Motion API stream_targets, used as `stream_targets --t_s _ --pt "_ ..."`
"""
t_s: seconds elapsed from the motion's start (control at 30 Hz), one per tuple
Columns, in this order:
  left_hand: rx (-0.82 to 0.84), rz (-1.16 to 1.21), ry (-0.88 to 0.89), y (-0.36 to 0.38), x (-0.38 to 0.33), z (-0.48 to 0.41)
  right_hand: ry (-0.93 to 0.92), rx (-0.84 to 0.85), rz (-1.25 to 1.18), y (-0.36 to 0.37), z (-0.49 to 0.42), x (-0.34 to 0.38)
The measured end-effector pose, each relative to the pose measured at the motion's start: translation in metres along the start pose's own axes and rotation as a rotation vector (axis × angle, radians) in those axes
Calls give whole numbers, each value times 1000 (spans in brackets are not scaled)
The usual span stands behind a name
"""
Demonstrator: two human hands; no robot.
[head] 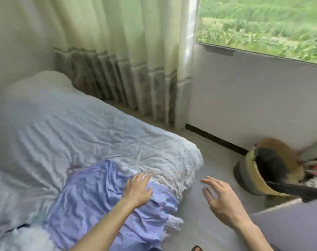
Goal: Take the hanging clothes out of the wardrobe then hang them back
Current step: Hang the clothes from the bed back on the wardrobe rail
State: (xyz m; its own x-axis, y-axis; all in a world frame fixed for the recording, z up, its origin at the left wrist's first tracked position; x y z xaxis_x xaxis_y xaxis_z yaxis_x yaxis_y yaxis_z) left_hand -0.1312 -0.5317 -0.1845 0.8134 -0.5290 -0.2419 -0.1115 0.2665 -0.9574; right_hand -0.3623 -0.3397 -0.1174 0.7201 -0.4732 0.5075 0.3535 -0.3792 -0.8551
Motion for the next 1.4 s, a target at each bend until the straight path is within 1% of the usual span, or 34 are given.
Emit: stream_targets --t_s 0.07,0.2,0.3,0.4,0.53,0.73,0.83,0.97,1.07,1.2,1.33,1.4 --pt "-25 34 -193 -4 52 26 -129 120 -42 31 -15 34" --pt "-36 71 -461 8 114 84 -356 303 -81 80 -37 87" --pt "-16 115 -631 23 135 131 -500 431 -85 115 -44 110" --pt "-6 146 -796 43 145 171 -631 492 -91 146 -49 126" --pt "-2 184 -927 64 148 203 -714 639 2 193 -44 138" --pt "130 235 -948 105 176 195 -707 893 225 268 -39 148" --pt "184 276 -941 121 206 169 -670 940 277 305 -47 160" --pt "231 293 -913 138 274 122 -597 997 326 372 -63 184" --pt "196 253 -925 145 337 89 -589 999 413 425 -71 205" --pt "113 171 -983 147 430 49 -639 971 504 484 -78 232" --pt "-17 114 -1006 154 513 18 -642 1039 586 530 -85 242" --pt "-47 152 -1033 159 542 9 -626 1063 619 539 -85 241"
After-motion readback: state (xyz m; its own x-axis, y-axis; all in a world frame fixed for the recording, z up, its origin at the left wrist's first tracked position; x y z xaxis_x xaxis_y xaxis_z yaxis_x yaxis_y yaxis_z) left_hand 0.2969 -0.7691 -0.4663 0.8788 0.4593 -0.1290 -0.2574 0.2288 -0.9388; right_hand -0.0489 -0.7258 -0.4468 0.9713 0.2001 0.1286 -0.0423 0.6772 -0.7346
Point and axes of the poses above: each hand's wrist, its own z-axis away from the middle knuckle, its own y-axis out of the palm, x = y × z, the point moved 2 cm from there along -z, towards the middle knuckle, and after that the axes turned 15 degrees about -x, right-handed, at the moved point
